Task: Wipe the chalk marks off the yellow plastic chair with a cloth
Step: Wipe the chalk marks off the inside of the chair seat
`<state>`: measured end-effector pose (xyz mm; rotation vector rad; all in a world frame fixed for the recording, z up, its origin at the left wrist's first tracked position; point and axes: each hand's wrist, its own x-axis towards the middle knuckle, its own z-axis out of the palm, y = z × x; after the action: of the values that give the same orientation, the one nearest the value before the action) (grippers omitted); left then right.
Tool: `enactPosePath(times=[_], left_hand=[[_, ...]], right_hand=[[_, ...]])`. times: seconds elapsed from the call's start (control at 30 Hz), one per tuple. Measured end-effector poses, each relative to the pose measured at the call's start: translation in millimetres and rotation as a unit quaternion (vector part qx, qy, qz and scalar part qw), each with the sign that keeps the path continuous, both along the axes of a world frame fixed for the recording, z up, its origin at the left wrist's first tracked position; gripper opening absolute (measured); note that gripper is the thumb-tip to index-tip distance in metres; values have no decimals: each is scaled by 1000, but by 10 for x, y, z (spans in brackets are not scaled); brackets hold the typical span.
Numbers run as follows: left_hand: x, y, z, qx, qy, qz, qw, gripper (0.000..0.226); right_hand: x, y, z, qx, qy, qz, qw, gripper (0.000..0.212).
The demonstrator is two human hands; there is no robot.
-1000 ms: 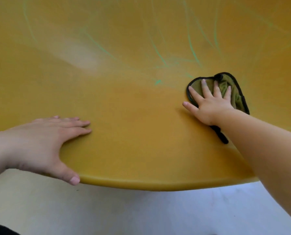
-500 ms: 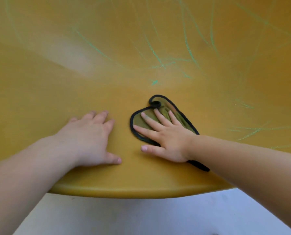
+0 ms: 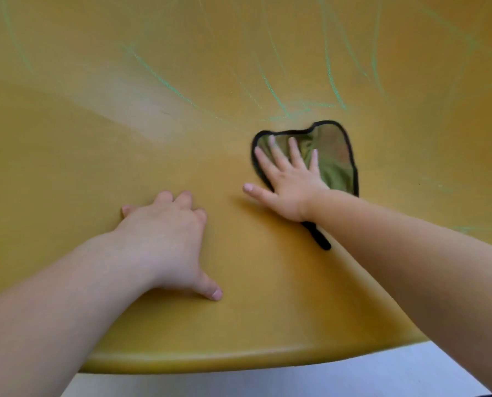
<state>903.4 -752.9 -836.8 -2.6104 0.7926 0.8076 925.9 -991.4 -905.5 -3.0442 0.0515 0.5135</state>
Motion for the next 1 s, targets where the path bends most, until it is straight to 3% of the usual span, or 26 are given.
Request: enactPosePath(times=[0.1, 0.17, 0.23, 0.3, 0.37, 0.43, 0.6, 0.7, 0.77, 0.83, 0.93, 1.0], left_hand=[[-1, -17, -7, 2, -4, -1, 1000, 127], [-1, -26, -5, 3, -3, -1, 1000, 127], [-5, -27, -6, 0, -3, -2, 1000, 126], [-10, -20, -4, 0, -1, -1, 1000, 127], [-6, -15, -15, 0, -1, 0, 1000, 127], [1, -25, -14, 1, 0, 1, 1000, 127], [7, -54, -17, 10, 1, 6, 1000, 124], [14, -73, -10, 16, 0, 7, 1000, 122], [19, -73, -12, 18, 0, 4, 1000, 122], [23, -70, -8, 19, -1, 4, 1000, 122], [19, -76, 5, 21, -5, 5, 1000, 120], [14, -70, 0, 18, -9, 6, 1000, 122]], right_hand=[[-377, 182, -27, 23, 35, 149, 988, 100], [-414, -3, -8, -1, 28, 176, 984, 91], [-213, -342, 19, -64, 9, 117, 991, 88], [63, -631, 62, -99, -14, -10, 995, 89], [235, -712, 48, -86, -42, -95, 991, 94], [273, -590, -12, -53, -49, -110, 991, 98], [-216, -71, -3, -1, 17, 89, 996, 95], [-767, 53, 85, 35, 61, 228, 971, 87], [-971, -113, 147, 32, 83, 269, 959, 81], [-896, -440, 165, -18, 72, 235, 969, 78], [-540, -864, 172, -101, 36, 49, 993, 79], [-401, -887, 134, -103, 16, -36, 994, 86]])
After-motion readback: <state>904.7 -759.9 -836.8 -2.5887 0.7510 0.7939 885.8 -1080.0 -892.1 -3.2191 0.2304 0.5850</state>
